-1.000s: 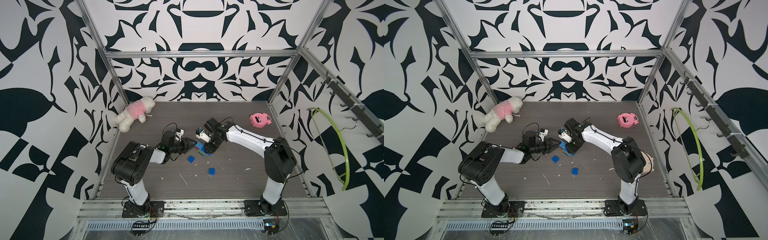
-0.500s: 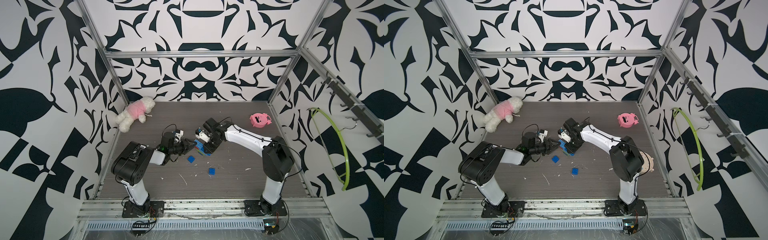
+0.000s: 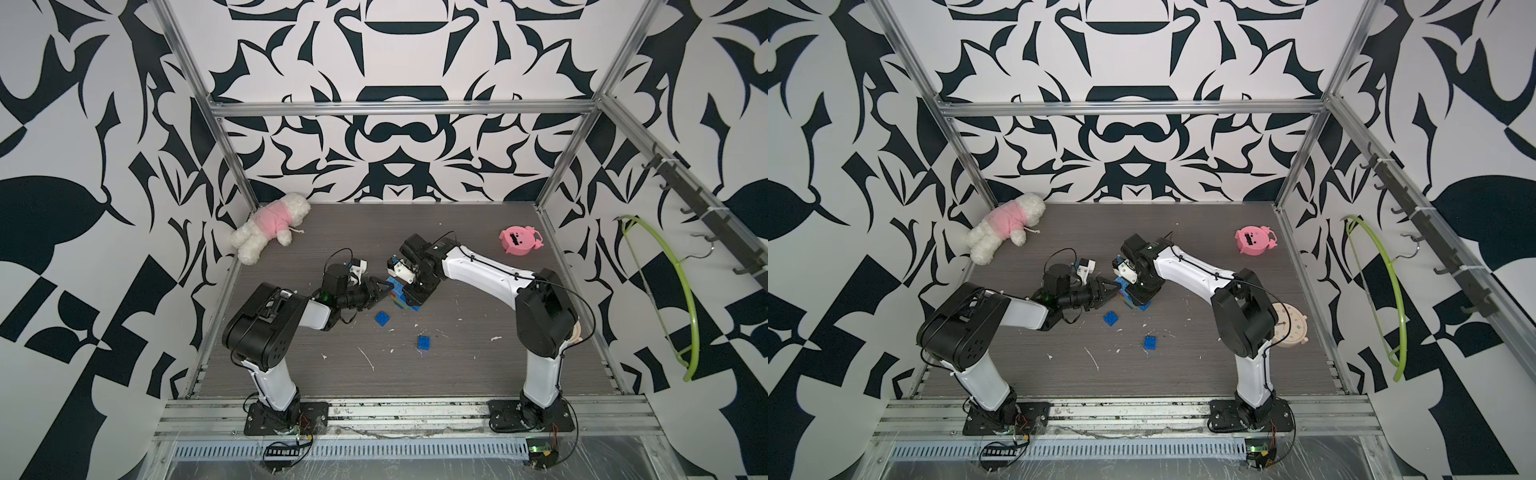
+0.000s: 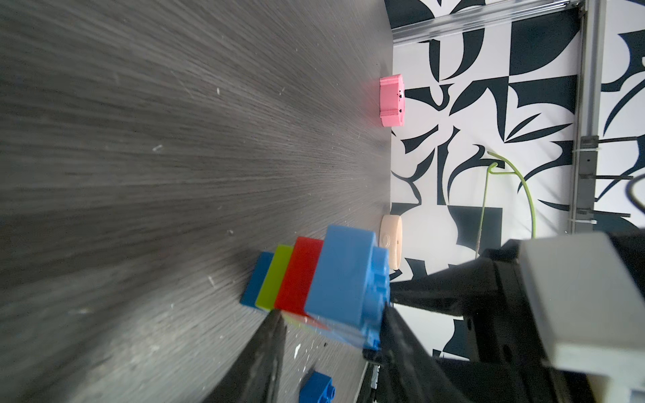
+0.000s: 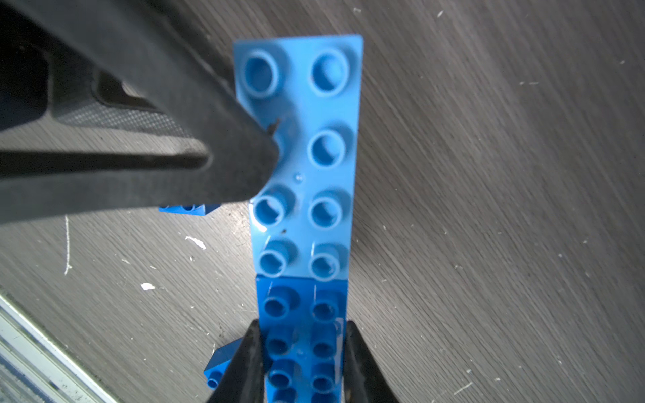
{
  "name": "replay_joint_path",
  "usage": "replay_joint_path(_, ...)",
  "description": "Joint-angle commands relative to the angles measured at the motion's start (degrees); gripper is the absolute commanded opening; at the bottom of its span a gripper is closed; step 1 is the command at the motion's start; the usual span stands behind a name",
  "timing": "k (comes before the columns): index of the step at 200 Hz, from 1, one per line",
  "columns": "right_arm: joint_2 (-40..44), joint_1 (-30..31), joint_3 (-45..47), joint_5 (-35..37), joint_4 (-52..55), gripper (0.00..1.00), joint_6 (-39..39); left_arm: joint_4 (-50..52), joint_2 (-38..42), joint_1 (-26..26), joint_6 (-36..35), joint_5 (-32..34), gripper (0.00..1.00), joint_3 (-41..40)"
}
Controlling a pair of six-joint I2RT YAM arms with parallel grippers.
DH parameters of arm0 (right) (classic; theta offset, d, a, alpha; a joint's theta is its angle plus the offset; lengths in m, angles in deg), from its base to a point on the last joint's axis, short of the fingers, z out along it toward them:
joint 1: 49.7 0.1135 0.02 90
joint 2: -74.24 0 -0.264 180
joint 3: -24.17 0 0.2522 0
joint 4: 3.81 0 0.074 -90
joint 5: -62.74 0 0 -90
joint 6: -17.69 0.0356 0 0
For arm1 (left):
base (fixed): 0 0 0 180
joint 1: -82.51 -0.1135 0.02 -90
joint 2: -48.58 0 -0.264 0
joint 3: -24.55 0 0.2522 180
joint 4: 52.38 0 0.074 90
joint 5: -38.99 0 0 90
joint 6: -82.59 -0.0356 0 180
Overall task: Assemble a heart with lego
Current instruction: Assemble the lego brick with the lego brick.
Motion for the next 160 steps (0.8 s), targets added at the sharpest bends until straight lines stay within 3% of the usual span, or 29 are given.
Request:
replay_joint_path(1,0.0,0.4,-0.3,2.8,3.3,0.21,0.3,0.1,0.3,0.1,-0.3,0.3,0.48,-0.7)
replay_joint_path(65,3.5,0.5,-1.7,2.9,3.1,0.38,0.9,1.0,1.1,0.1,-0.8,0.5,0.48,-0.6)
replay_joint_path(125,5.3,0.5,-1.4,1.9,2.1,0.43,1.4,2.2,1.9,0.1,-1.1,0.5,0.48,-0.1)
replay_joint_path(160,12.5,0.5,2.8,1.7,-0.8,0.44,5.3,4.4,3.4,0.1,-2.1,0.5,0.49,0.3)
